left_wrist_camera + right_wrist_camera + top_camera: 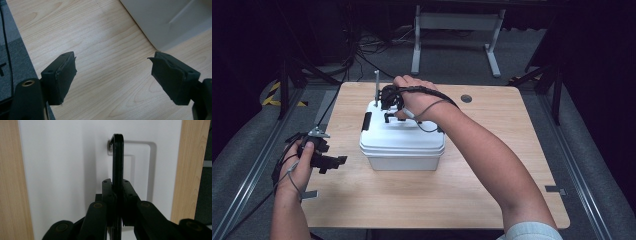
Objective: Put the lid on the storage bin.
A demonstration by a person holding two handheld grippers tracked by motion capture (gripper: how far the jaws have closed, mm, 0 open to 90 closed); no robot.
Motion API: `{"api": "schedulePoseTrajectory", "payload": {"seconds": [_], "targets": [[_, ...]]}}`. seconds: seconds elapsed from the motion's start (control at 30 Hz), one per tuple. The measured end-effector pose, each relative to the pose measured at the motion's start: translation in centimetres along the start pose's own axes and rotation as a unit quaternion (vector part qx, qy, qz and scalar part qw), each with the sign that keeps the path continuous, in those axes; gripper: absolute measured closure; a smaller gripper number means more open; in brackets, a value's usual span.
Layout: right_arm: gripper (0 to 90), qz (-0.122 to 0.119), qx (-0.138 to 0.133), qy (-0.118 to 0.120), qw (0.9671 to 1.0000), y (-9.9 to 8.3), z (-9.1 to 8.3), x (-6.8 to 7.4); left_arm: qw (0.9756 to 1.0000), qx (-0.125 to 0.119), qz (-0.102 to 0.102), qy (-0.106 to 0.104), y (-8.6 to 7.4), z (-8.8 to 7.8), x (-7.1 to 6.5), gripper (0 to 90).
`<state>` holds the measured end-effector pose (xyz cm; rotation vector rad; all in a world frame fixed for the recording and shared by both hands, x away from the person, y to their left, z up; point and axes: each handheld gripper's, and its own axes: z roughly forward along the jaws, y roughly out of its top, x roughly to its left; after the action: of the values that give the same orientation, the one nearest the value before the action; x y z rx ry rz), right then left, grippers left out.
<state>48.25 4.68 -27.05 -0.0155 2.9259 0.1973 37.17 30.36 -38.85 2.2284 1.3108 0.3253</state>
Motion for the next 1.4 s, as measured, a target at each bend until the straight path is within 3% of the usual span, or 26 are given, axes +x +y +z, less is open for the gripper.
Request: {"api": "schedulePoseTrajectory", "payload": {"seconds": [0.87, 1.4], "targets": [[84.0, -0.009, -0.003, 0.011, 0.9999, -0.3, 0.6, 0.7, 1.0, 0.004, -0.002, -0.003, 0.0, 0.3, 0.0, 20.4], [84.1, 0.0, -0.005, 0.015, 0.9999, -0.6, 1.1, 0.7, 1.0, 0.007, -0.002, -0.004, 0.1, 0.4, -0.1, 20.4]]}}
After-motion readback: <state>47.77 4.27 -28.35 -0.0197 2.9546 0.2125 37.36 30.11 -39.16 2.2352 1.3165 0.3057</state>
